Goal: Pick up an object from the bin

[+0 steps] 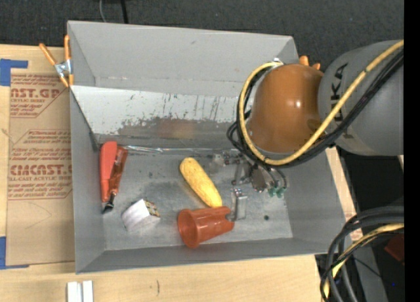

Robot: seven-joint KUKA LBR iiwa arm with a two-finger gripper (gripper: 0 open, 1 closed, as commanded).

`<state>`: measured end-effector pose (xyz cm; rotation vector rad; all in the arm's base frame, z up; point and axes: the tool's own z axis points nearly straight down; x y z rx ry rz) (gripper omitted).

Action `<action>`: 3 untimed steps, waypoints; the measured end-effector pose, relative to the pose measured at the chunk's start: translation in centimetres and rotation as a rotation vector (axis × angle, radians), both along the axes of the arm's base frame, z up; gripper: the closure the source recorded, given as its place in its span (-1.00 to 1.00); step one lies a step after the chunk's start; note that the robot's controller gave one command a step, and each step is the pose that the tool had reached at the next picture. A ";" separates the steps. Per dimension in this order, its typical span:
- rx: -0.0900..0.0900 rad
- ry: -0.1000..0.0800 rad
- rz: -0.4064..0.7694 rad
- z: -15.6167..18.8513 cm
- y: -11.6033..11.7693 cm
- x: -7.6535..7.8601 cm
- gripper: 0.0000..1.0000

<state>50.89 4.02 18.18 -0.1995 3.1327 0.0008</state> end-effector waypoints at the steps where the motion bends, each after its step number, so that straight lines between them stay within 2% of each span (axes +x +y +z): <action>1: 0.000 0.004 0.107 -2.3 -1.0 -1.8 -1.00; 2: -0.001 -0.001 0.294 -4.1 0.8 -2.3 -1.00; 3: 0.001 -0.004 0.397 -11.2 1.1 -2.4 -1.00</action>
Offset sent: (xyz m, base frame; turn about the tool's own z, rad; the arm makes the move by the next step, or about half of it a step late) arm -0.0265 0.0152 -0.0485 -0.3722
